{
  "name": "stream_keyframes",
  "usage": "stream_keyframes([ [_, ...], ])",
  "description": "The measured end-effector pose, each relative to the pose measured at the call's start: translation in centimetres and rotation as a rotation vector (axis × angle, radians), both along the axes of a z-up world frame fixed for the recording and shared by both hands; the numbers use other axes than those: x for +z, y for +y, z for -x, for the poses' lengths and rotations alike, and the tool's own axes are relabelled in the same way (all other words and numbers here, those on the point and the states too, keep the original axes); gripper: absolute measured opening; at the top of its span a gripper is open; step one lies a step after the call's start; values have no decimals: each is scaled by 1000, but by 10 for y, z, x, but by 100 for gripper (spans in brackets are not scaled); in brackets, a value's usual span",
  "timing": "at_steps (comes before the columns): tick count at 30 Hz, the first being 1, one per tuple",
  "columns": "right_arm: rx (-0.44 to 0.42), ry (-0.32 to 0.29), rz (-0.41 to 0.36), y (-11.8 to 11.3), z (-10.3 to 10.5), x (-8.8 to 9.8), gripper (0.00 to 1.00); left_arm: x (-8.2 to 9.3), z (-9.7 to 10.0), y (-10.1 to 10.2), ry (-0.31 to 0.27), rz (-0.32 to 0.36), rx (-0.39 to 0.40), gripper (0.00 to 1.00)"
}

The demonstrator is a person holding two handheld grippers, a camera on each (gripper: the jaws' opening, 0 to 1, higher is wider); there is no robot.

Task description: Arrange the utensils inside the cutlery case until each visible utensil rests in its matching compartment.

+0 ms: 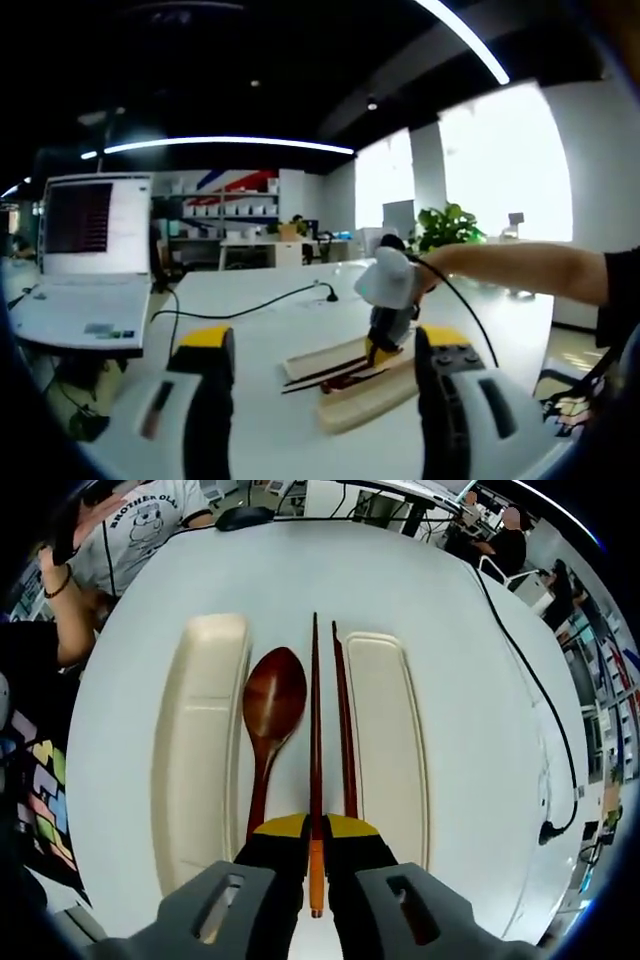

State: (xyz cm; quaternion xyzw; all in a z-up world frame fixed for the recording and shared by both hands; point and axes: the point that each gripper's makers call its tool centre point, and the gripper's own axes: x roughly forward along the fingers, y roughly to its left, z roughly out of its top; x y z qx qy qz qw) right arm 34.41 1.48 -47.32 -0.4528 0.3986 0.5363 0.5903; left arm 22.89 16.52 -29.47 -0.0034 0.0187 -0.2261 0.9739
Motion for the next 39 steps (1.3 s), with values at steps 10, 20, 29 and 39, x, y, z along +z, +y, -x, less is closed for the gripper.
stream_keyframes([
  [10,-53,-4,-83,-2,0,1,3,-1,0,-1,7,-2,-11,77],
  [20,-27,-29,-52,-4,-3,5,2,2,2,1,1,16,-3,77],
  [29,-32,-51,-165,7,4,67,2,3,3,4,-3,25,-2,77],
  [39,-47,-17,-218,4,29,90,3,6,6,6,-9,32,4,77],
])
